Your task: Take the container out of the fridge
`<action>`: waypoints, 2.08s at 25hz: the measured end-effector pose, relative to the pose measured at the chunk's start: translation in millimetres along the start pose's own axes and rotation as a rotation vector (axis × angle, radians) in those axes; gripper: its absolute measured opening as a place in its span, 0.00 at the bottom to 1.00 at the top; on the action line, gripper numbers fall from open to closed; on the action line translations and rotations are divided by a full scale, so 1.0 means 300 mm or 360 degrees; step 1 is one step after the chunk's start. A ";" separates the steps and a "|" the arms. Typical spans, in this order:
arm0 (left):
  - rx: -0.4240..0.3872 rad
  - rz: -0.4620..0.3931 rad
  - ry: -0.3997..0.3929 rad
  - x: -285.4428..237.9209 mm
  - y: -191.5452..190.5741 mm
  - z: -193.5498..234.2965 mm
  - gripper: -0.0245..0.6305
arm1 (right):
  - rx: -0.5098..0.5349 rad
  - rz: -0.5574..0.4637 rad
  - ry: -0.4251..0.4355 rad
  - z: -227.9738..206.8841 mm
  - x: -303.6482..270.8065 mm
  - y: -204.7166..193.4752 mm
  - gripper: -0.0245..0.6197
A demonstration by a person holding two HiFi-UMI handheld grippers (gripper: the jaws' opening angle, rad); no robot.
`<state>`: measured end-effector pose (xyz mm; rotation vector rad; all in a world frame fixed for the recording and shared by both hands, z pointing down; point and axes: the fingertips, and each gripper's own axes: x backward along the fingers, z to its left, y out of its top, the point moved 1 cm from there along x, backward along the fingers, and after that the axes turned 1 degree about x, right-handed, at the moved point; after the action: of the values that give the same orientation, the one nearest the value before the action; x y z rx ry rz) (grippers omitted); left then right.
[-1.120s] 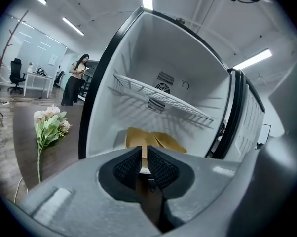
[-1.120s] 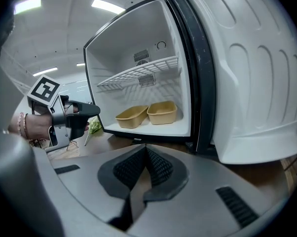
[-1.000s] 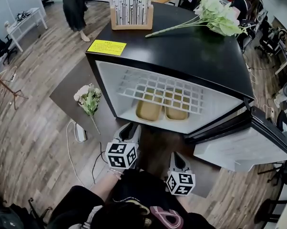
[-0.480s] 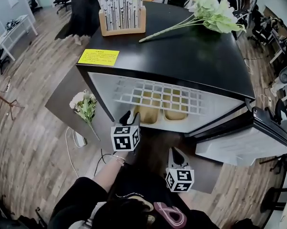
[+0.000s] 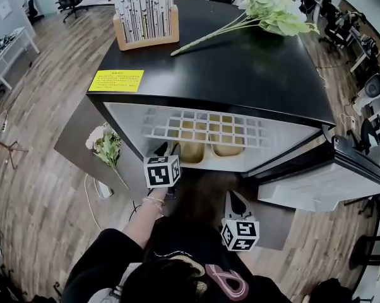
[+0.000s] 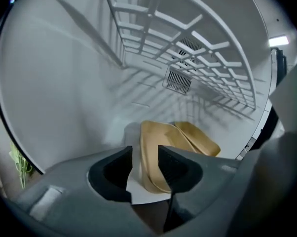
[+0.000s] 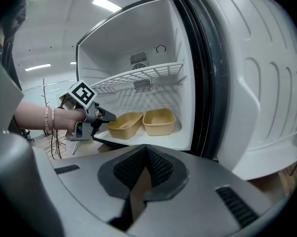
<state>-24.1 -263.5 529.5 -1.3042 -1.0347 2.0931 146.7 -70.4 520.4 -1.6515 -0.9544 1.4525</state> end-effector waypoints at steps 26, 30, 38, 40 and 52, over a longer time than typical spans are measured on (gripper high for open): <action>-0.0021 0.0109 0.0122 -0.022 -0.068 0.014 0.07 | -0.0042 -0.0012 -0.0046 -0.015 0.013 -0.018 0.05; 0.0024 0.0057 0.0084 0.010 -0.067 -0.001 0.07 | -0.0018 -0.0014 -0.0030 -0.018 0.011 -0.012 0.05; 0.0005 0.0048 0.0069 0.138 -0.118 -0.003 0.07 | -0.0041 0.0024 0.0027 0.020 0.024 -0.052 0.05; 0.0023 0.0044 0.0064 0.157 -0.130 -0.004 0.07 | -0.0047 0.0030 0.0043 0.024 0.027 -0.059 0.05; 0.0027 0.0063 0.0129 0.303 -0.284 -0.008 0.07 | 0.0003 0.0091 0.0142 0.043 0.082 -0.127 0.05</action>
<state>-62.6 -146.0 546.6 -1.3998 -0.9624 2.0548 133.5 -30.5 541.7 -1.7401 -0.8626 1.4038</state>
